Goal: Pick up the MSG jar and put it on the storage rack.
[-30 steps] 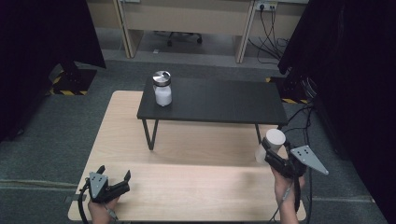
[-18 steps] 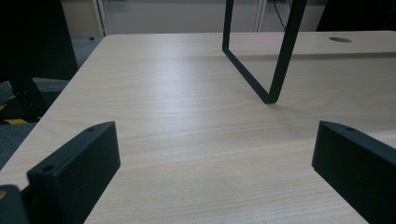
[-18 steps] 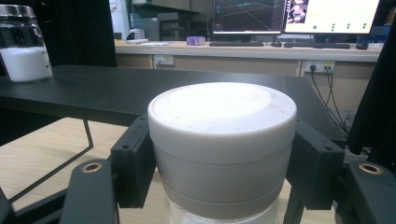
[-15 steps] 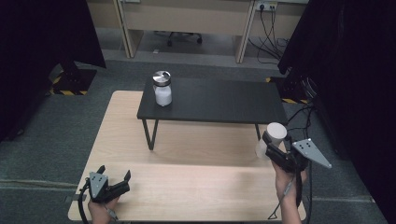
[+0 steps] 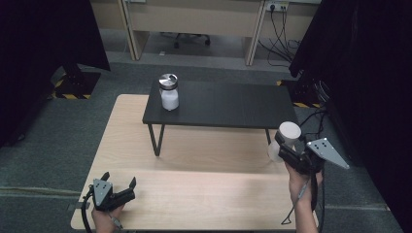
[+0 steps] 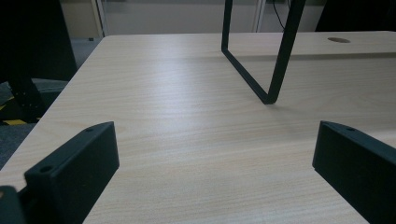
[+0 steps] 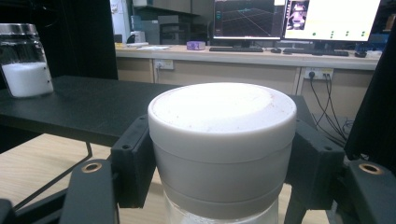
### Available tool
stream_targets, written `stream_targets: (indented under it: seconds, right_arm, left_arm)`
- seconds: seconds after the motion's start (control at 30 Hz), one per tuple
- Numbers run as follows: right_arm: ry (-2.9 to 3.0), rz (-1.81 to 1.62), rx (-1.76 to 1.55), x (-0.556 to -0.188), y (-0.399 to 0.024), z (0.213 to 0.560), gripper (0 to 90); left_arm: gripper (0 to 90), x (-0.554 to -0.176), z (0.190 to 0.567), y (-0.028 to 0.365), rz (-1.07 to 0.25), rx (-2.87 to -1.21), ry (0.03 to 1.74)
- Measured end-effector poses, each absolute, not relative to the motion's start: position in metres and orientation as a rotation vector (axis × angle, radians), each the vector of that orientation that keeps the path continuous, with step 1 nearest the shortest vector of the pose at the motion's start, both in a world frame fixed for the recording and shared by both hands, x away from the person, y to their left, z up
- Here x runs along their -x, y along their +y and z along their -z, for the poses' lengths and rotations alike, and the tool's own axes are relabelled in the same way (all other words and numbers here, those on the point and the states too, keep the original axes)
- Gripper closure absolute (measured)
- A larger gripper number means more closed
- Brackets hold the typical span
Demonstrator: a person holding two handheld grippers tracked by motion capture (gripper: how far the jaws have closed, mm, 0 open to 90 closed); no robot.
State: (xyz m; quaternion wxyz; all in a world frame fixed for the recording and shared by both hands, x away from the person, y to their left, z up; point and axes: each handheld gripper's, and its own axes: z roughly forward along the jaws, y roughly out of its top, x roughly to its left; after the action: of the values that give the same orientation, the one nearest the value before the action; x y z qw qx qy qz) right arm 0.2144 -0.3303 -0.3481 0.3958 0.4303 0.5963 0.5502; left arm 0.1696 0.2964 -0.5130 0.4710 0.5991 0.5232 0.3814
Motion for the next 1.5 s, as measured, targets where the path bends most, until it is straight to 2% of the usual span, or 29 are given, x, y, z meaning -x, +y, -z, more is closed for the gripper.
stream_targets:
  seconds: [1.5]
  right_arm:
    - [1.474, -1.4, -1.087, -0.229, -0.318, 0.304, 33.8]
  left_arm:
    - [0.0, -0.169, 0.513, 0.299, -0.924, -1.461, 1.277]
